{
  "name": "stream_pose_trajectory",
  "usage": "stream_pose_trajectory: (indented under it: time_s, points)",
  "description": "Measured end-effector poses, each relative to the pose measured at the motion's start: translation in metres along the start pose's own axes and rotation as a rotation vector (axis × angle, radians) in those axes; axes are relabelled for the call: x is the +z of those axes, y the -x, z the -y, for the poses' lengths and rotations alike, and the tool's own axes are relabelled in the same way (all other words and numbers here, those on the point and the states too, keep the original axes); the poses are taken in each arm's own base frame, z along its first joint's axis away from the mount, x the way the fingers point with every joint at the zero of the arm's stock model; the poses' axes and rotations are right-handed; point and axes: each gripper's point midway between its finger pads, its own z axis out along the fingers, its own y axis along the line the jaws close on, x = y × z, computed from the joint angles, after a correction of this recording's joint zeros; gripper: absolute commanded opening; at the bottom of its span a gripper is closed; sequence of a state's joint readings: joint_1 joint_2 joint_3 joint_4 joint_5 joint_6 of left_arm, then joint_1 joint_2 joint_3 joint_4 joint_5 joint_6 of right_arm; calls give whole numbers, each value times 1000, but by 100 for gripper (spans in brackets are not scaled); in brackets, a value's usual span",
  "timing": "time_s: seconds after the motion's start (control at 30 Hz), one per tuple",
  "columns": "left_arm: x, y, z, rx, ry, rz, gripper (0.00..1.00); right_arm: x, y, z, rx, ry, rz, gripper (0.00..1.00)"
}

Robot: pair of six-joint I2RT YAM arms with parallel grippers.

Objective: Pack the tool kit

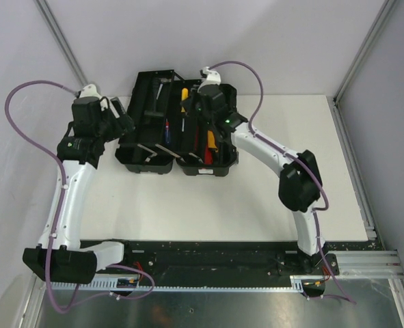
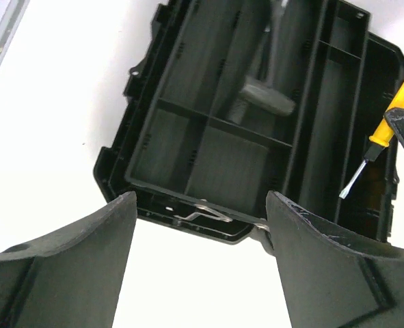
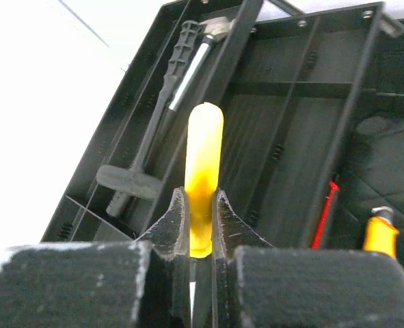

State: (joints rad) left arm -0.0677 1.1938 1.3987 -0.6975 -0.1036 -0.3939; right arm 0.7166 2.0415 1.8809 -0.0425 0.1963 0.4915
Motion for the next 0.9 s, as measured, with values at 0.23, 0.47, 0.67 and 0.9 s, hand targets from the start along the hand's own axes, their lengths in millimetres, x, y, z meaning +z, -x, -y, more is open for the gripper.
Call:
stream_pose_trajectory:
  time_s: [0.23,0.47,0.67,0.9]
  points:
    - [2,-2,-35,-95,70,-1,82,35,-25,-19,-5,43,-34,0]
    - [2,5,-40,-138,70,24,82,49,-59,-13,-19,12,-96,0]
    - [8,4,-45,-162,80,28,82,53,-86,4,-31,-43,-163,25]
    - [36,-7,-79,-223,163,-5,84,53,-93,10,-18,-74,-184,45]
